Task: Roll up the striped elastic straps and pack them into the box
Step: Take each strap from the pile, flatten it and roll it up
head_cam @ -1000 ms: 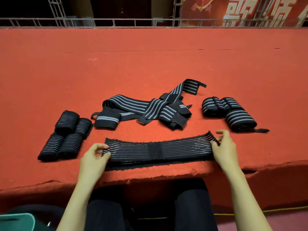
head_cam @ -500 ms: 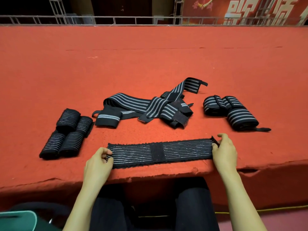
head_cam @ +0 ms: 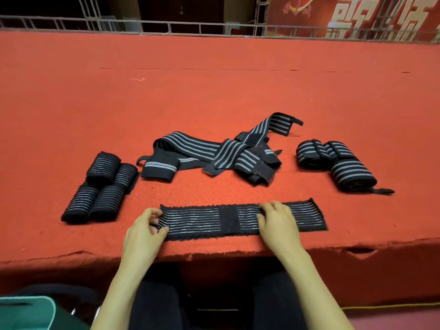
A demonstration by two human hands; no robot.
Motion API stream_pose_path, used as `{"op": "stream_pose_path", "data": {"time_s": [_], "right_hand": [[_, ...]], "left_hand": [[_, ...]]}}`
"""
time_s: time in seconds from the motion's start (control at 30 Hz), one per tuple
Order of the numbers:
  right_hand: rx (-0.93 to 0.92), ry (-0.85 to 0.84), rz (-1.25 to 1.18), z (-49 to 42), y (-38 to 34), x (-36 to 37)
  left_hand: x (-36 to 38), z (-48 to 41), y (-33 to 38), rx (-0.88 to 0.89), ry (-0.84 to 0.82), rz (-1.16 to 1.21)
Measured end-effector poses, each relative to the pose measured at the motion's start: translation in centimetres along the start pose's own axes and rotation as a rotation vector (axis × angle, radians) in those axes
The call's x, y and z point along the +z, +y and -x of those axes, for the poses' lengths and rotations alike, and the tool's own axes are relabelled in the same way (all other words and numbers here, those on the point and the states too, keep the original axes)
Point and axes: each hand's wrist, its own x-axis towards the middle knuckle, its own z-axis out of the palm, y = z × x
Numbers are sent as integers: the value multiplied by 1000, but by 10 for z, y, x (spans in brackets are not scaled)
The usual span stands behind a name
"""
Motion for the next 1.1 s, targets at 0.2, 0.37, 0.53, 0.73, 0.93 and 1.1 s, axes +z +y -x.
{"op": "stream_pose_path", "data": {"time_s": [0.2,0.37,0.53,0.73,0.93,1.1], "right_hand": [[-483,-201,-318,2,-77,18],[-570,-288,-242,-1,-97,34],[-551,-285,-235,4,-91,39],[-546,-285,-215,5,-92,38],[-531,-271,-230,6,-94,38],[-523,-278,-227,7,-95,35]], "left_hand": [[1,-2,-2,-23,20,67],[4,-1,-7,-19,74,102],[5,4,-10,-14,117,183],[13,15,-9,75,188,5],[14,13,-10,-46,207,-200],[13,13,-1,65,196,-161]]}}
